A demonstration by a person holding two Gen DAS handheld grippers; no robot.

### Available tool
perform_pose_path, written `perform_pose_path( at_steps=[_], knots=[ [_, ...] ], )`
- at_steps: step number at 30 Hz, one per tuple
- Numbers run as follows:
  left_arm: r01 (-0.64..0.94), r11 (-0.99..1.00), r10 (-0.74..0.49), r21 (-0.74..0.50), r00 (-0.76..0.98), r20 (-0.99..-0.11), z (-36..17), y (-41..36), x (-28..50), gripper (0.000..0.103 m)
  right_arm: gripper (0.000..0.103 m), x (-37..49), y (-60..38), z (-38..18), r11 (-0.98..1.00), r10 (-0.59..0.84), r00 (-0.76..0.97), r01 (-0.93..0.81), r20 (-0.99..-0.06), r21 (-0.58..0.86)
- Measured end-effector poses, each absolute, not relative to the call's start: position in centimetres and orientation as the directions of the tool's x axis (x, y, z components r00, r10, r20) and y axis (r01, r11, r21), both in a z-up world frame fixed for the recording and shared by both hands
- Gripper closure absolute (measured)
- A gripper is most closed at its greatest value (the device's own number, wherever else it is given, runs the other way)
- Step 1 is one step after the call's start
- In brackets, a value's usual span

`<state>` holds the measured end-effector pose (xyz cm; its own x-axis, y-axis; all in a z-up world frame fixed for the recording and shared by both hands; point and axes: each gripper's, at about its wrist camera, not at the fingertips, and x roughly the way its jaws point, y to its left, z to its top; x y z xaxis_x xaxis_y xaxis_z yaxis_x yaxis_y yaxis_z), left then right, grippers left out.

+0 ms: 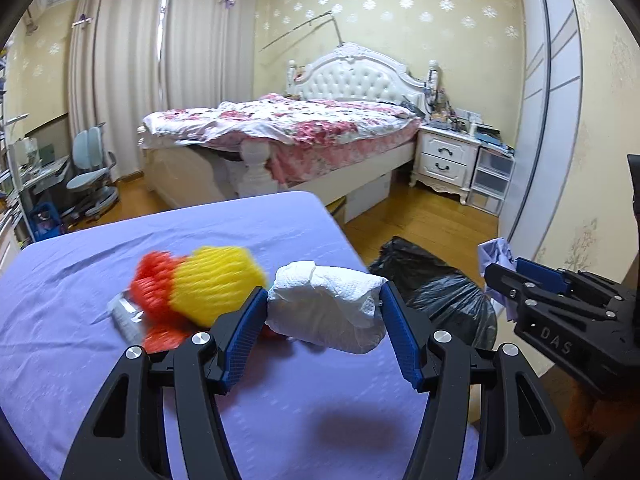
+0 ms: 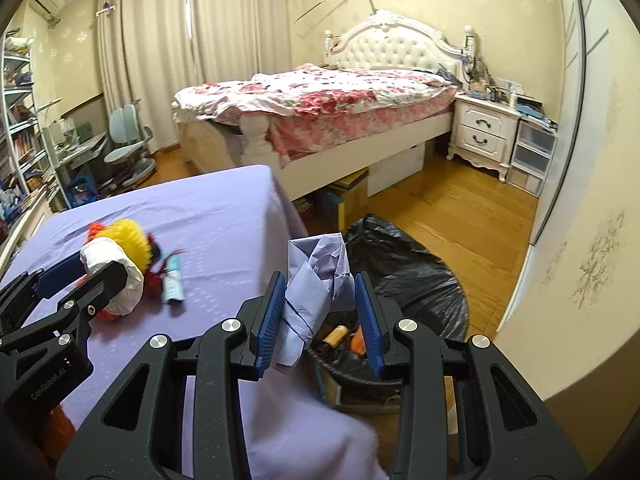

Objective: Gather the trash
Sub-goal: 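Carry the tissue bundle and crumpled paper over the bin and release both, then move both open grippers back to the table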

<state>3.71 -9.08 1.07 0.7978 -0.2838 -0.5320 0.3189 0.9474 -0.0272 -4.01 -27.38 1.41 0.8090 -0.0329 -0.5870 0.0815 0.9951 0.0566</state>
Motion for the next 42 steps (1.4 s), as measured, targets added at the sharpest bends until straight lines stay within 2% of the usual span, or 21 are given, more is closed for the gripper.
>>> perform_pose_path(
  at_steps=[11, 25, 28, 30, 34, 36, 37, 38, 40, 42],
  knots=[
    [0.373, 0.927, -0.280, 0.034, 0.751, -0.598, -1.2, -16.3, 9.0, 0.044, 0.068, -0.3, -32.9, -1.2, 0.985, -0.078, 0.770, 0.158, -0.634, 0.071],
    [0.389, 0.919, -0.257, 0.057, 0.703, -0.663, -2.9, -20.4, 12.6, 0.043, 0.067, 2.4, -36.2, -3.4, 0.974, -0.070, 0.734, 0.196, -0.675, 0.112],
    [0.391, 0.918, -0.251, 0.068, 0.705, -0.664, -2.8, -20.7, 12.5, 0.038, 0.067, 2.9, -36.8, -3.8, 0.972, -0.074, 0.728, 0.206, -0.681, 0.114],
    [0.391, 0.918, -0.244, 0.074, 0.701, -0.669, -3.0, -20.7, 12.6, 0.028, 0.067, 3.0, -37.2, -4.0, 0.970, -0.077, 0.727, 0.214, -0.683, 0.118],
    [0.392, 0.916, -0.237, 0.088, 0.704, -0.670, -3.0, -20.9, 12.6, 0.022, 0.066, 3.1, -37.5, -4.1, 0.966, -0.091, 0.723, 0.232, -0.685, 0.117],
    [0.387, 0.916, -0.224, 0.105, 0.711, -0.666, -3.0, -21.0, 12.5, 0.019, 0.063, 3.0, -37.6, -4.3, 0.965, -0.098, 0.721, 0.238, -0.686, 0.113],
    [0.384, 0.916, -0.218, 0.114, 0.716, -0.663, -3.0, -21.2, 12.5, 0.019, 0.056, 2.9, -37.7, -4.3, 0.964, -0.104, 0.722, 0.242, -0.684, 0.109],
    [0.381, 0.916, -0.211, 0.123, 0.722, -0.659, -2.9, -21.2, 12.4, 0.018, 0.054, 2.8, -37.8, -4.2, 0.963, -0.112, 0.723, 0.247, -0.682, 0.104],
    [0.378, 0.917, -0.209, 0.128, 0.729, -0.652, -2.8, -21.2, 12.3, 0.018, 0.053, 2.5, -37.8, -4.1, 0.962, -0.128, 0.721, 0.256, -0.681, 0.090],
    [0.370, 0.920, -0.208, 0.127, 0.737, -0.643, -2.6, -21.1, 12.1, 0.017, 0.047, 2.2, -38.0, -4.0, 0.959, -0.140, 0.720, 0.268, -0.679, 0.087]
  ],
)
